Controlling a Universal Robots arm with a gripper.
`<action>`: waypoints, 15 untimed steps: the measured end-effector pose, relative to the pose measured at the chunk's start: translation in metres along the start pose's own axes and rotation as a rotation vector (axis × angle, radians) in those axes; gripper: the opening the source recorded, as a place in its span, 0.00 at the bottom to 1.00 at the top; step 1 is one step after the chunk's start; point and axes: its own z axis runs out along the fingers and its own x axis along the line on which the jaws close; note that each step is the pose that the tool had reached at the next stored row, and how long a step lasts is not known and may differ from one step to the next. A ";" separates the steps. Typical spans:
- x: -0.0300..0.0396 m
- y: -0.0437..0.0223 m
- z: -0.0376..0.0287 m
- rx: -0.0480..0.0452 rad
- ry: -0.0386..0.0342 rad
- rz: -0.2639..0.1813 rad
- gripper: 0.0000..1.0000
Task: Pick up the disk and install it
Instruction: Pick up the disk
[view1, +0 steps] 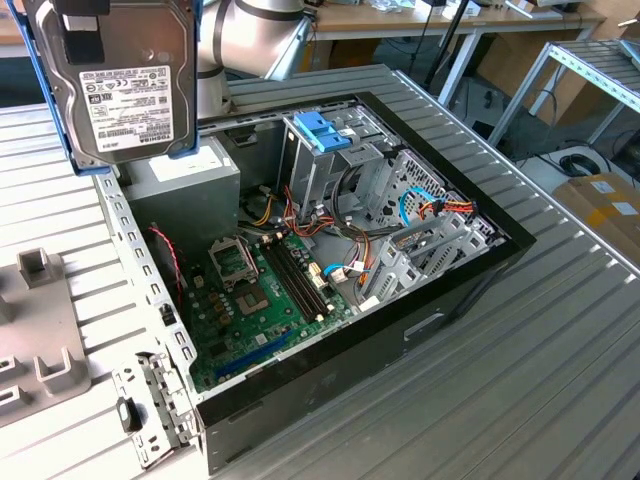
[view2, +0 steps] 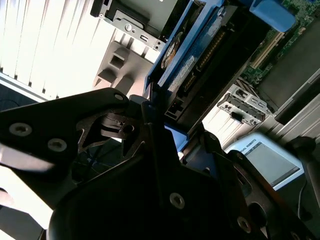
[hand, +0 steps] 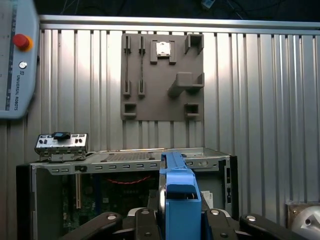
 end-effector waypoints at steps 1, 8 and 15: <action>0.0004 0.0000 0.0000 0.0000 0.0000 0.000 0.37; 0.0031 -0.0008 -0.0001 0.0001 0.0000 0.000 0.37; 0.0071 -0.0011 -0.0003 0.0000 0.0000 0.000 0.37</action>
